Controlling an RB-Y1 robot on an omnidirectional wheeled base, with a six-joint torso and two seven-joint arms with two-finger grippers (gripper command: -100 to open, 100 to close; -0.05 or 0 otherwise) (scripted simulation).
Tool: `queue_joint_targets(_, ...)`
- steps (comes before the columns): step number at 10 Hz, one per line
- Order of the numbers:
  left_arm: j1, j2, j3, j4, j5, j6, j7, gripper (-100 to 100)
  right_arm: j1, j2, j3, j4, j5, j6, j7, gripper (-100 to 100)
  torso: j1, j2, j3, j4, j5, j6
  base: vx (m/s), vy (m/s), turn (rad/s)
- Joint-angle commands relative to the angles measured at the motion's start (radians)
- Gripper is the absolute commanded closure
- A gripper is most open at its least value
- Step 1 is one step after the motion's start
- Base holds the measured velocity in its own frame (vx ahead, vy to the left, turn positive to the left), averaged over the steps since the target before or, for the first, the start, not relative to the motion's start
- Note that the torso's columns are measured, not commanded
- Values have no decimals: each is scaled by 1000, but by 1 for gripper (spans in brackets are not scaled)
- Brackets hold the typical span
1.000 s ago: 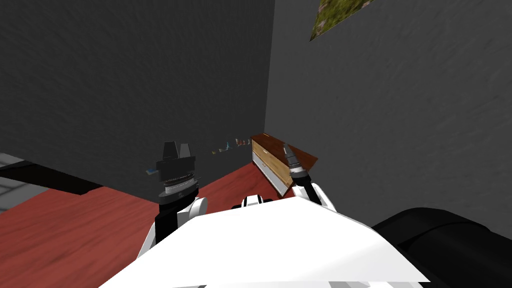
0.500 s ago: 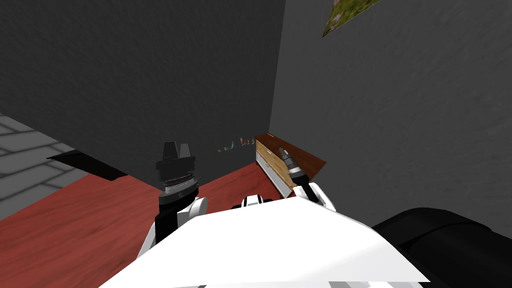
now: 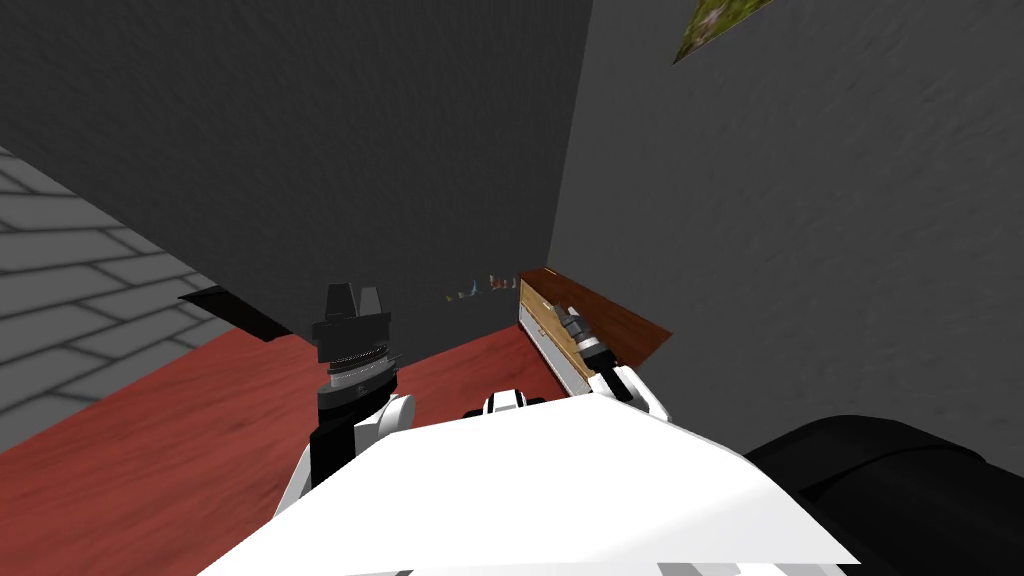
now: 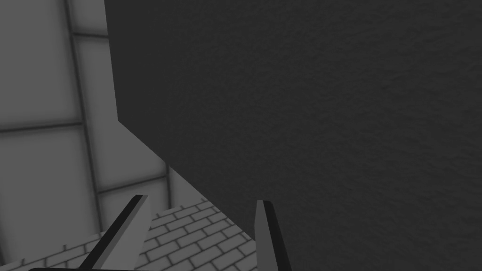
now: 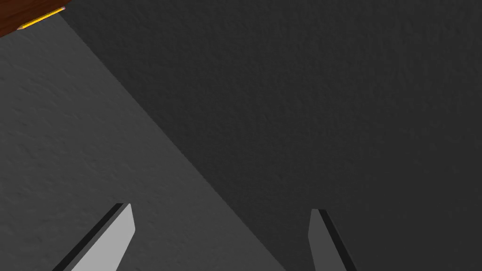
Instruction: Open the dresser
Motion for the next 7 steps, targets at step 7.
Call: queue_joint_targets(7, 0, 0, 0, 0, 0, 0, 0, 0, -31, -77, -16, 169, 172, 122, 231, -100, 0, 0, 0, 0, 0, 0, 0, 4, 162)
